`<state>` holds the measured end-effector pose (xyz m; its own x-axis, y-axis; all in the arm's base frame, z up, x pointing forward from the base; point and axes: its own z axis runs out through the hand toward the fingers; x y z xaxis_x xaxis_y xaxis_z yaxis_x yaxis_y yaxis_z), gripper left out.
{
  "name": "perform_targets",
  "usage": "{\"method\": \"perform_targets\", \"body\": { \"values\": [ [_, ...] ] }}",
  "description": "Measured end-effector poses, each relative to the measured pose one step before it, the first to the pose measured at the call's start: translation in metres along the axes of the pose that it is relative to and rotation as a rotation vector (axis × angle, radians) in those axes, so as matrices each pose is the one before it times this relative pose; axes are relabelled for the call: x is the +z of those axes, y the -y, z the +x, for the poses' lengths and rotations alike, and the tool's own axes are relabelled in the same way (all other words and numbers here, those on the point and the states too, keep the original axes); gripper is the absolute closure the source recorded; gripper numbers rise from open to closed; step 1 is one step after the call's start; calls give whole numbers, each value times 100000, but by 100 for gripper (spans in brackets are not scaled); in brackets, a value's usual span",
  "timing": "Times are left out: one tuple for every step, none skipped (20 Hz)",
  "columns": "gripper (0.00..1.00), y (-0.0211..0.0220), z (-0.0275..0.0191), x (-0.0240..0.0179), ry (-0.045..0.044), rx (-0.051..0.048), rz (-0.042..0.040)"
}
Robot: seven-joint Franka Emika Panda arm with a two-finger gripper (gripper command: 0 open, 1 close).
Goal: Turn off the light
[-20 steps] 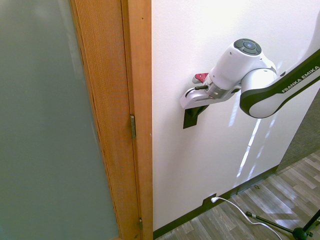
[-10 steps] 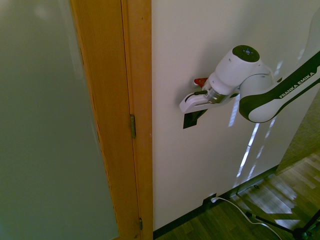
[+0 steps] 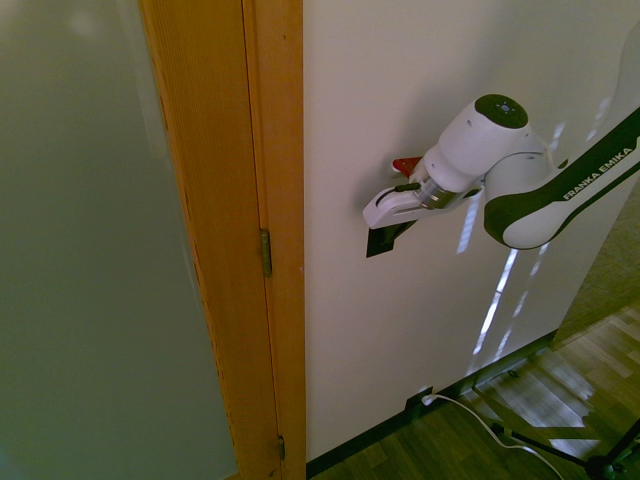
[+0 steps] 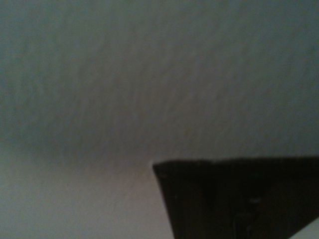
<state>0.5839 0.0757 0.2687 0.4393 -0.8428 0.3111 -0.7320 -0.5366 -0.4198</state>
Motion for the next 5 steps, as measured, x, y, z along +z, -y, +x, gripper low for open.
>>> {"method": "perform_targets", "body": {
  "values": [
    [0, -267, -379, -115, 328, -950, -274],
    [0, -294, -223, -339, -30, -666, 70],
    [0, -399, -131, -506, -340, -491, 249],
    [0, -529, -196, -737, -252, -346, 526],
    [0, -677, -290, -921, -189, -299, 600]
  ]
}}
